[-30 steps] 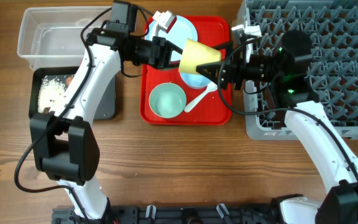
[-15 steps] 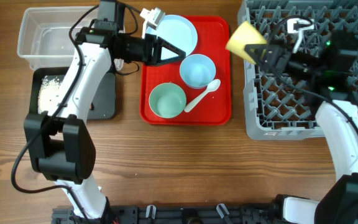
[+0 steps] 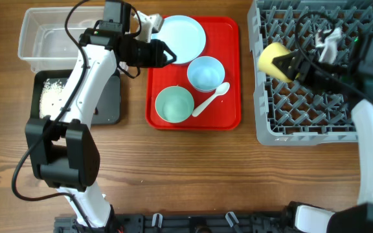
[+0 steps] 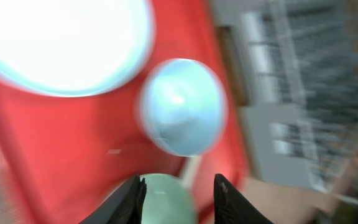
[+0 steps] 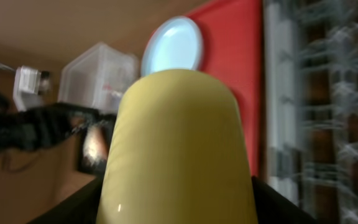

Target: Sort waste into correct bins and load items into the dishwasher rack

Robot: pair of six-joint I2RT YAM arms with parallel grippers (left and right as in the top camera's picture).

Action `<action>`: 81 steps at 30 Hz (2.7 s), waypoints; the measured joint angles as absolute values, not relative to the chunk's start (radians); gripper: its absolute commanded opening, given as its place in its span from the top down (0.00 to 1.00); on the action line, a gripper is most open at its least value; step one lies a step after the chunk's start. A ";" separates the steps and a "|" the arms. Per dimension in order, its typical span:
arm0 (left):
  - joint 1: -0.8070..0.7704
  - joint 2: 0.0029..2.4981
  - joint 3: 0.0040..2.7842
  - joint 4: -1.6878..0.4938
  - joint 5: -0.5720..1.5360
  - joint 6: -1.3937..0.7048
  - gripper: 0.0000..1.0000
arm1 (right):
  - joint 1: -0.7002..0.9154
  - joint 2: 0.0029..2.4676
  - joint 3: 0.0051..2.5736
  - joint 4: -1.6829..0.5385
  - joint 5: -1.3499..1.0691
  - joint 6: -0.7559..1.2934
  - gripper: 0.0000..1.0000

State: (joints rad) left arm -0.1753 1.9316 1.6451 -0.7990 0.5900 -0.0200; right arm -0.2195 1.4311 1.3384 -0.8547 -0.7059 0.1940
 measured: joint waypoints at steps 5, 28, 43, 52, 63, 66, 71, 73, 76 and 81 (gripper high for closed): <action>-0.175 1.932 1.645 -0.796 0.350 -0.019 0.43 | -0.218 1.402 1.494 -1.073 -0.467 0.146 0.46; 0.093 1.932 1.645 -0.940 -0.186 -0.327 0.00 | -0.171 1.675 1.511 -1.369 -0.155 0.095 0.44; 0.142 1.932 1.645 -0.965 -0.128 -0.339 0.00 | -0.112 1.700 1.396 -1.327 -0.151 0.088 0.27; 0.142 1.932 1.645 -0.965 -0.128 -0.339 0.00 | -0.112 1.700 1.396 -1.285 -0.144 0.089 0.00; 0.142 1.932 1.645 -0.965 -0.128 -0.339 0.00 | -0.110 1.702 1.485 -1.291 -0.149 0.091 0.00; 0.142 1.932 1.645 -0.965 -0.127 -0.339 0.00 | -0.090 1.702 1.608 -1.299 -0.165 0.089 0.00; 0.142 1.932 1.645 -0.966 -0.125 -0.340 0.00 | 0.021 1.700 1.757 -1.202 -0.186 0.093 0.00; 0.142 1.932 1.645 -0.966 -0.125 -0.339 0.00 | 0.088 1.699 1.766 -1.136 -0.192 0.112 0.00; 0.142 1.932 1.645 -0.965 -0.125 -0.339 0.00 | 0.187 1.715 1.766 -1.065 -0.196 0.149 0.02; 0.142 1.932 1.645 -0.966 -0.125 -0.339 0.00 | 0.291 1.841 1.769 -0.956 -0.189 0.221 0.21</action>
